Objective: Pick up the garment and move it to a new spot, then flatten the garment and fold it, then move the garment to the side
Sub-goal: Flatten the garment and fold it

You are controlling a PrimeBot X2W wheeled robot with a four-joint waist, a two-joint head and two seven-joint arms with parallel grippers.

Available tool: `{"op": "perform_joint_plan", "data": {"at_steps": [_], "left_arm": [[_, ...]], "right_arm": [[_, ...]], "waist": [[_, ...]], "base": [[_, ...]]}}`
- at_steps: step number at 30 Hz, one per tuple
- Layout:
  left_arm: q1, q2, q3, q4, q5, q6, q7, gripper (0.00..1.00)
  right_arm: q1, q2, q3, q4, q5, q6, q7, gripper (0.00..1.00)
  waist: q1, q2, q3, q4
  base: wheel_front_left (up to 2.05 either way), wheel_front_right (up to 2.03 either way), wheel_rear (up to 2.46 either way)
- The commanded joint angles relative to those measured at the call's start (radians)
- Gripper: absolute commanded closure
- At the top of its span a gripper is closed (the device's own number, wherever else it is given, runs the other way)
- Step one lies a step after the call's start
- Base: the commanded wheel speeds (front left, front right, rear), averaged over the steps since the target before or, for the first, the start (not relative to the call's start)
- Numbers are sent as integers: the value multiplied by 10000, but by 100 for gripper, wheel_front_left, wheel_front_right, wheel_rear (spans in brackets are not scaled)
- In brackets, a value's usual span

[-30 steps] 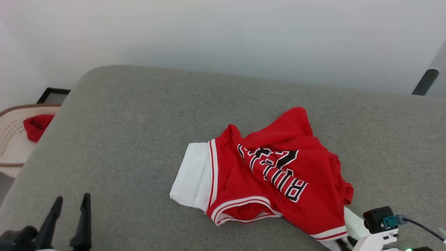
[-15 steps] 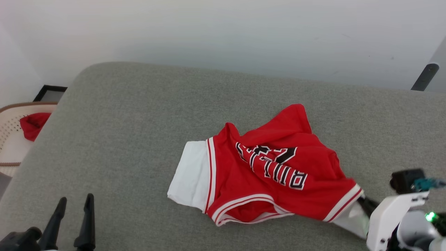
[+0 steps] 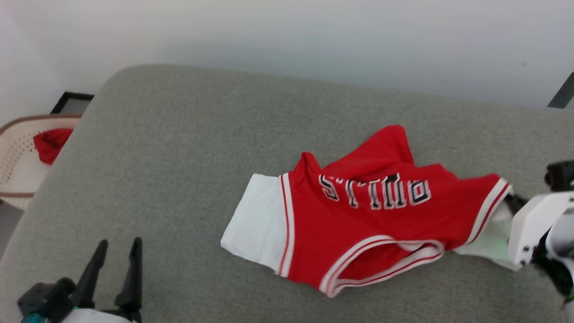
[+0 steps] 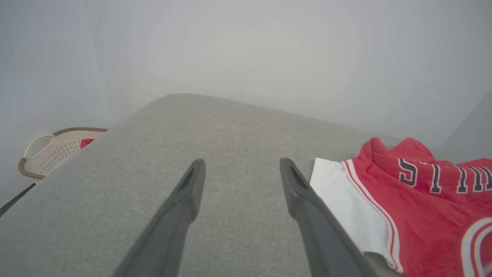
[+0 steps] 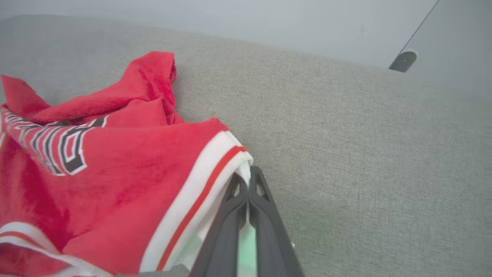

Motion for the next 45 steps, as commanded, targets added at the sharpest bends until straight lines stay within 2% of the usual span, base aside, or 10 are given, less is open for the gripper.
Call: {"op": "perform_joint_plan", "data": {"at_steps": [1, 7, 9, 10, 11, 17, 25, 35, 42, 45], "left_arm": [[-164, -53, -66, 37, 88, -76, 18, 0], [-576, -222, -292, 239, 187, -176, 14, 0], [-692, -291, -356, 308, 181, -233, 11, 0], [-738, -309, -377, 351, 197, -232, 10, 0], [-768, -318, -376, 385, 209, -243, 9, 0], [-879, -304, -326, 527, 272, -262, 2, 0], [-685, -74, -192, 412, 265, -252, 52, 0], [-344, 360, 31, 80, 123, -132, 285, 0], [-14, 596, 251, -152, -22, -33, 417, 0], [-14, 675, 251, -247, -154, -137, 591, 0]], "right_arm": [[-365, -150, 0, 347, -132, -10, -204, 100], [-1533, -432, 161, 2140, -328, -10, -823, 98], [-1834, -464, 355, 2719, -370, -10, -988, 57], [-1973, -501, 453, 2968, -375, -10, -1105, 13], [-2117, -537, 538, 3172, -359, -10, -1206, 0], [-2733, -687, 1035, 3953, -40, -10, -1675, 0], [-2641, -954, 1462, 3552, 414, -10, -2339, 0], [-1050, -789, 1060, 1525, 316, -10, -3192, 0], [570, -162, 507, -82, -88, -10, -3606, 0], [1137, 145, 190, -716, -250, -10, -3627, 0]], "waist": [[0, 0, 227, 132], [0, 0, 643, 309], [0, 0, 750, 342], [0, 0, 775, 344], [0, 0, 807, 331], [0, 0, 737, 114], [0, 0, 264, -492], [0, 0, -414, -1467], [0, 0, -752, -2104], [0, 0, -765, -2278]], "base": [[0, 0, 0], [0, 0, 0], [0, 0, 0], [0, 0, 0], [0, 0, 0], [0, 0, 0], [0, 0, 0], [0, 0, 0], [0, 0, 0], [0, 0, 0]]}}
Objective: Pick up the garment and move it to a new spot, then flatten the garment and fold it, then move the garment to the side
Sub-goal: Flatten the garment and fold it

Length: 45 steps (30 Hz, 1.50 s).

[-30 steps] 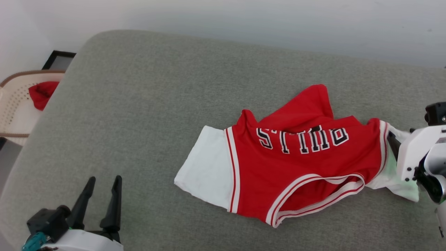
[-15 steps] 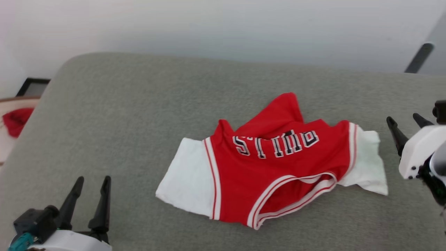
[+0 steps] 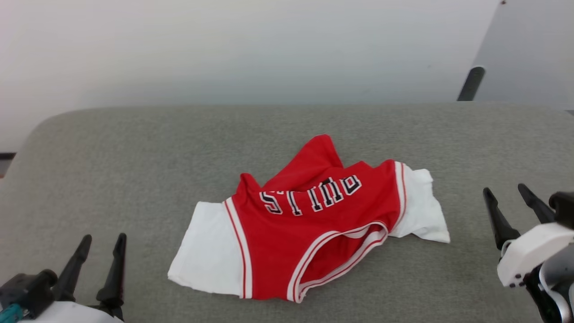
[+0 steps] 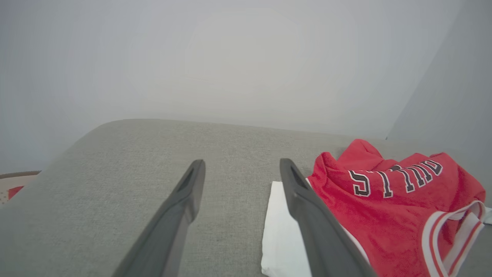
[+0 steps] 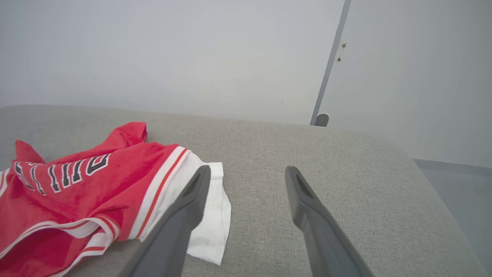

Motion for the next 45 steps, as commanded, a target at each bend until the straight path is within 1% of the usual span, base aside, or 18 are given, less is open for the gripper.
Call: {"op": "perform_joint_plan", "data": {"at_steps": [1, 2, 3, 5, 9, 11, 12, 13, 14, 15, 16, 17, 18, 19, 23, 28, 36, 45], "left_arm": [[44, 42, 11, -36, -89, -58, 63, 0], [14, 95, -5, -59, -138, -91, 181, 0], [-89, 193, -63, -99, -404, -233, 593, 0], [-183, 240, -76, -121, -597, -313, 866, 0], [-626, 457, -164, -90, -1659, -421, 2586, 0], [-936, 657, -300, 14, -2106, -307, 3719, 0], [-1314, 847, -459, 199, -2575, -81, 4958, 0], [-1524, 935, -535, 323, -2773, 63, 5578, 0], [-1524, 935, -535, 323, -2773, 63, 5578, 0], [-1970, 1141, -781, 500, -3033, 253, 6695, 0], [-2154, 1190, -875, 617, -3199, 372, 7203, 0], [-2154, 1190, -875, 617, -3199, 372, 7203, 0], [-2554, 1234, -1015, 871, -3488, 663, 8136, 0], [-2554, 1234, -1015, 871, -3488, 663, 8136, 0], [-3212, 1328, -1437, 1428, -3680, 1197, 9608, 0], [-3861, 1180, -1904, 2026, -3610, 1410, 10452, 0], [-4535, 1103, -2418, 3040, -3224, 1060, 10645, 0], [-4902, 791, -2942, 4468, -2868, 808, 10644, 0]], "right_arm": [[236, 111, -132, -192, -112, -10, -34, 0], [389, 209, -225, -383, -152, -10, -13, 0], [624, 386, -333, -745, -223, -10, 77, 0], [710, 447, -390, -897, -257, -10, 101, 0], [914, 705, -599, -1393, -304, -10, 292, 0], [913, 750, -660, -1544, -341, -10, 364, 0], [852, 810, -673, -1644, -369, -10, 432, 0], [792, 837, -651, -1676, -367, -10, 475, 0], [792, 837, -651, -1676, -367, -10, 475, 0], [669, 859, -635, -1740, -365, -10, 530, 0], [638, 865, -629, -1763, -364, -10, 550, 0], [638, 865, -629, -1763, -364, -10, 550, 0], [547, 897, -576, -1787, -354, -10, 562, 0], [547, 897, -576, -1787, -354, -10, 562, 0], [465, 907, -552, -1772, -258, -10, 630, 0], [383, 855, -531, -1776, -198, -10, 664, 0], [220, 835, -568, -1875, -149, -10, 783, 0], [49, 807, -592, -2009, -91, -10, 878, 0]], "waist": [[0, 0, -184, -303], [0, 0, -177, -355], [0, 0, -140, -454], [0, 0, -115, -494], [0, 0, 14, -578], [0, 0, 99, -577], [0, 0, 197, -571], [0, 0, 249, -582], [0, 0, 249, -582], [0, 0, 373, -595], [0, 0, 433, -599], [0, 0, 433, -599], [0, 0, 546, -631], [0, 0, 546, -631], [0, 0, 726, -680], [0, 0, 882, -762], [0, 0, 1280, -908], [0, 0, 1633, -977]], "base": [[0, 0, 0], [0, 0, 0], [0, 0, 0], [0, 0, 0], [0, 0, 0], [0, 0, 0], [0, 0, 0], [0, 0, 0], [0, 0, 0], [0, 0, 0], [0, 0, 0], [0, 0, 0], [0, 0, 0], [0, 0, 0], [0, 0, 0], [0, 0, 0], [0, 0, 0], [0, 0, 0]]}}
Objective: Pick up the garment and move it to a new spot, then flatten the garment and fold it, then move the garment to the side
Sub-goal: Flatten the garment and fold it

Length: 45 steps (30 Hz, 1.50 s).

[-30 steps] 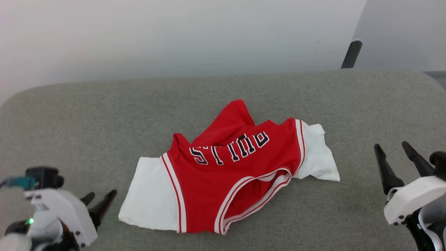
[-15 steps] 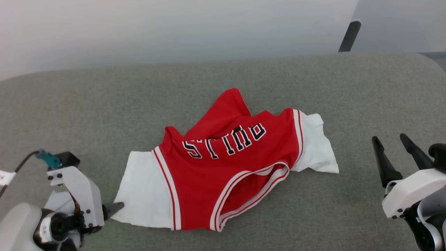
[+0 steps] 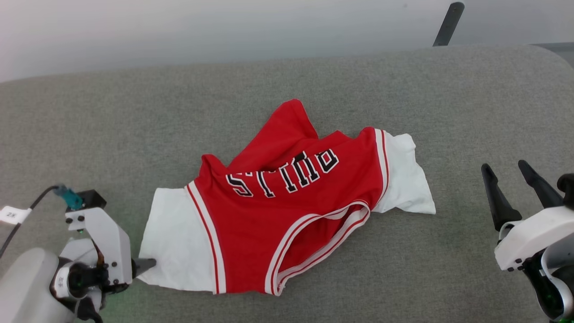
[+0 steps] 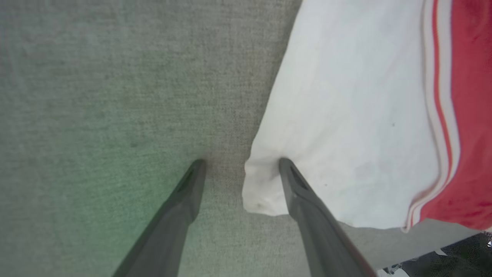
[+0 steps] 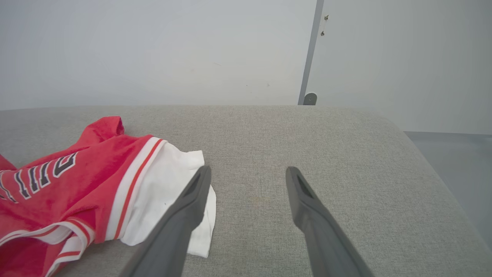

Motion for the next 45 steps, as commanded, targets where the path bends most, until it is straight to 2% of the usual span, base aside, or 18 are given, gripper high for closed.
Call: {"op": "perform_joint_plan", "data": {"at_steps": [1, 4, 5, 6, 8, 13, 22, 27, 36, 37, 38, 39, 45], "left_arm": [[105, -187, -201, 469, 158, -19, -33, 0], [35, -493, -280, 868, -13, -63, 44, 0], [59, -625, -312, 980, -104, -81, 141, 5], [73, -796, -276, 1075, -294, -67, 277, 100], [39, -1006, -256, 1169, -505, 0, 529, 100], [-141, -936, -268, 991, -481, -141, 494, 100], [-456, -1102, -295, 571, -432, -66, 328, 100], [-634, -1272, -313, 408, -423, -63, 200, 100], [-820, -1500, -444, 386, -354, -150, 36, 100], [-841, -1525, -453, 391, -357, -157, 18, 100], [-860, -1540, -460, 397, -360, -169, 16, 100], [-880, -1545, -455, 403, -362, -176, 0, 100], [-1031, -1572, -438, 509, -424, -255, -16, 100]], "right_arm": [[-133, -11, -8, -65, 47, -10, 35, 0], [-188, -32, -67, -91, 18, -10, 94, 0], [-200, -31, -81, -102, 8, -10, 110, 0], [-203, -27, -92, -98, 9, -10, 140, 0], [-209, -6, -118, -81, 36, -10, 232, 0], [-199, -109, 55, -65, 251, -11, 845, 0], [-360, -615, 697, 165, 1065, -11, 3256, 0], [-757, -696, 808, 615, 1267, -11, 4370, 0], [-1563, -590, 1078, 1909, 1242, -11, 5402, 0], [-1627, -513, 1085, 2138, 1350, -9, 5590, 33], [-1682, -502, 1146, 2353, 1357, -9, 5789, 79], [-1727, -515, 1294, 2536, 1423, -7, 5998, 100], [-2205, -590, 1252, 3255, 2057, -3, 6788, 100]], "waist": [[0, -1, 83, -19], [0, -1, 159, -10], [0, -1, 176, 1], [0, -1, 189, 15], [0, -1, 212, 32], [0, -1, 269, 97], [0, -1, 557, 446], [0, -1, 808, 670], [0, -1, 1145, 988], [0, -1, 1165, 1008], [0, -1, 1183, 1027], [0, -1, 1199, 1042], [0, -1, 1190, 1101]], "base": [[0, 0, 0], [0, 0, 0], [0, 0, 0], [0, 0, 0], [0, 0, 0], [0, 0, 0], [0, 0, 0], [0, 0, 0], [0, 0, 0], [0, 0, 0], [0, 0, 0], [0, 0, 0], [0, 0, 0]]}}
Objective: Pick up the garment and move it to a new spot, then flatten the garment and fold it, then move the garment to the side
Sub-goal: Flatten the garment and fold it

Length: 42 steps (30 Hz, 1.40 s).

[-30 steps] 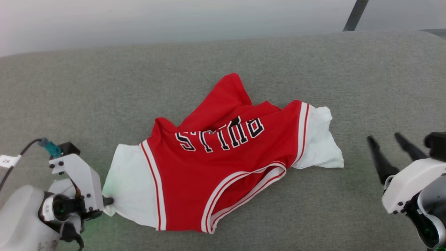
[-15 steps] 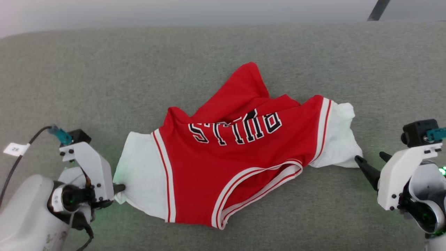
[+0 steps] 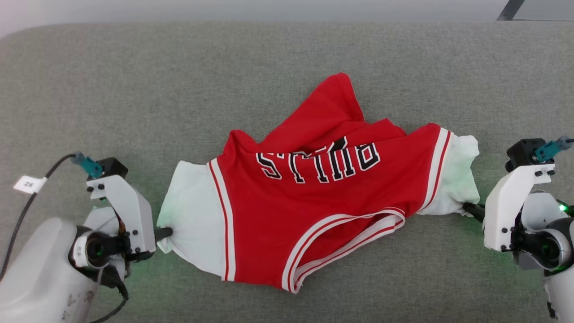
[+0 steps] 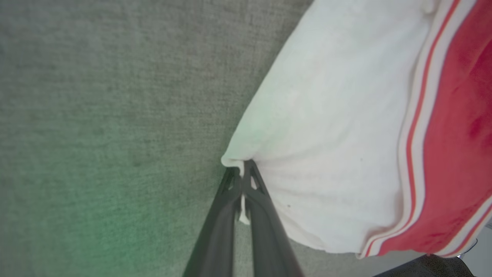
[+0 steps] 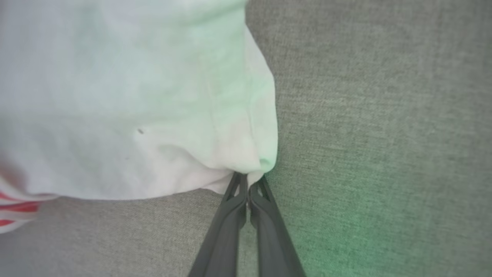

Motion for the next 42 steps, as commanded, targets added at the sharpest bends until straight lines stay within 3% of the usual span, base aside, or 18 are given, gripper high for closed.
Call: {"op": "perform_joint_plan", "data": {"at_steps": [1, 18, 24, 32, 42], "left_arm": [[96, -601, -311, 266, -54, -45, -126, 100], [-1393, 554, -90, 344, 248, -311, 471, 100], [-2448, 826, -212, 359, 637, -453, 585, 100], [-4082, 707, -314, 863, 1260, -983, -232, 100], [-6193, 472, -183, 2054, 2102, -1523, -2555, 100]], "right_arm": [[38, 33, 37, 396, 84, 4, 246, 100], [-1497, 48, -614, -631, 1947, 4, 1999, 100], [-2529, 374, -1021, -678, 2006, 4, 1902, 100], [-4256, 704, -800, 27, 1226, 4, 550, 100], [-6666, 748, -95, 1818, 141, 4, -2903, 100]], "waist": [[0, 0, -43, 31], [0, 0, -1626, -26], [0, 0, -2416, -42], [0, 0, -3083, -118], [0, 0, -3287, -221]], "base": [[0, 0, 0], [0, 0, 0], [0, 0, 0], [0, 0, 0], [0, 0, 0]]}}
